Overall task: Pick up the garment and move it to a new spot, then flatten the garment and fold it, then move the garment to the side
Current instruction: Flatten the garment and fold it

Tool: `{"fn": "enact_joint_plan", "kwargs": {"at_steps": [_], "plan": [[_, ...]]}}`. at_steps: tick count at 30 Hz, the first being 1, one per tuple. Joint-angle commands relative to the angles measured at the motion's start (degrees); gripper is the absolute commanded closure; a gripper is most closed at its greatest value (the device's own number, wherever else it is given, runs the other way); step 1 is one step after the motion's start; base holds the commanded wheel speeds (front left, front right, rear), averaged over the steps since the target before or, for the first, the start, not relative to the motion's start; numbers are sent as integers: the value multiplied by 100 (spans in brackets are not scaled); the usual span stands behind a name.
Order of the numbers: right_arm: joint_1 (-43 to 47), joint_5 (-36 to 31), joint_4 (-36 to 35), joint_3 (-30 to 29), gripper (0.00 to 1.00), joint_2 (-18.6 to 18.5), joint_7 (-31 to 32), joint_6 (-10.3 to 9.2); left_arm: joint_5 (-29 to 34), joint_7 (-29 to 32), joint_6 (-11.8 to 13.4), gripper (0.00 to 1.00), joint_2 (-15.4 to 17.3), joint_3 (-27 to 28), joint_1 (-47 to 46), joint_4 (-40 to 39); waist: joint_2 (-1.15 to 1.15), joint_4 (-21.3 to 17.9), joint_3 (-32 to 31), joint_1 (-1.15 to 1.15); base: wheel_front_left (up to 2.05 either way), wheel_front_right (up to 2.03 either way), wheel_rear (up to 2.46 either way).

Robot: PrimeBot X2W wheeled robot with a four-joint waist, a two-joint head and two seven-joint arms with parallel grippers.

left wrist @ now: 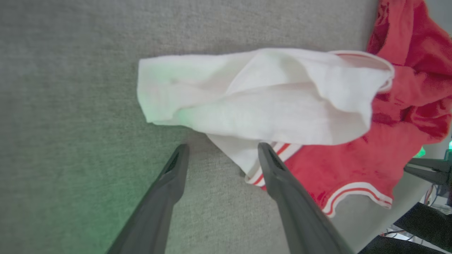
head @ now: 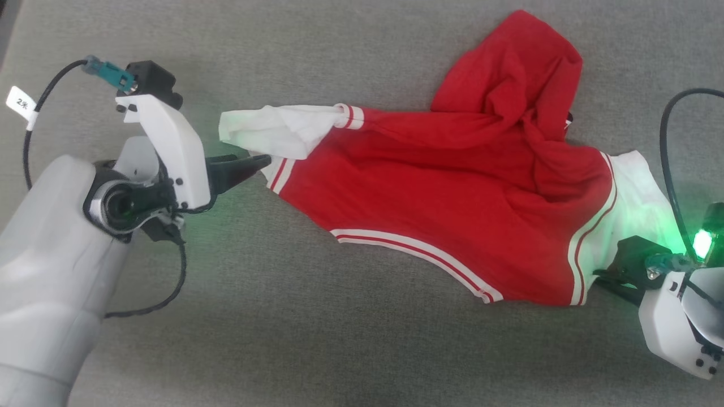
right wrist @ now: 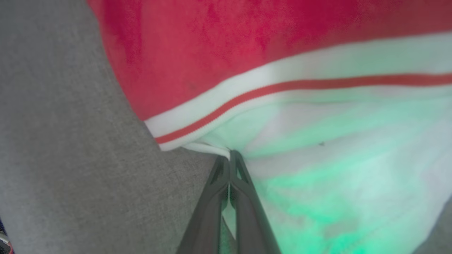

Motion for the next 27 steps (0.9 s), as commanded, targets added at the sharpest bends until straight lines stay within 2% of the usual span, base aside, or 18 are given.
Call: {"fn": "enact_joint_plan", "kwargs": {"at_steps": [1, 7, 11, 12, 15, 16, 22, 27], "plan": [[52, -146, 447, 100, 100, 167, 200, -187, -73, 61, -3, 0, -60, 7, -98, 113, -1, -52, 60, 0, 0, 0, 0], [-55, -154, 440, 141, 100, 167, 210, -196, -259, 345, -12, 0, -435, -133, -347, 918, -1, -129, 178, 0, 0, 0, 0], [-94, -141, 463, 153, 100, 189, 162, -196, -541, 861, -20, 0, -675, -236, -361, 1178, -1, -138, 191, 0, 0, 0, 0], [-106, -143, 469, 156, 100, 190, 154, -196, -561, 923, -18, 18, -671, -277, -397, 1149, -1, -138, 194, 0, 0, 0, 0], [-157, -149, 485, 149, 100, 223, 131, -198, -527, 892, -19, 89, -624, -363, -443, 1069, -1, -141, 209, 0, 0, 0, 0], [-173, -148, 491, 148, 100, 243, 117, -199, -523, 857, -19, 100, -615, -388, -439, 1048, -1, -143, 210, 0, 0, 0, 0], [-249, -135, 546, 135, 100, 305, -19, -199, -614, 595, -20, 100, -495, -442, -437, 886, -1, -172, 177, 0, 0, 0, 0], [-282, -146, 590, -195, 100, 306, -453, -201, -719, 188, -21, 100, -288, -321, -432, 673, -1, -229, 8, 0, 0, 0, 0]]}}
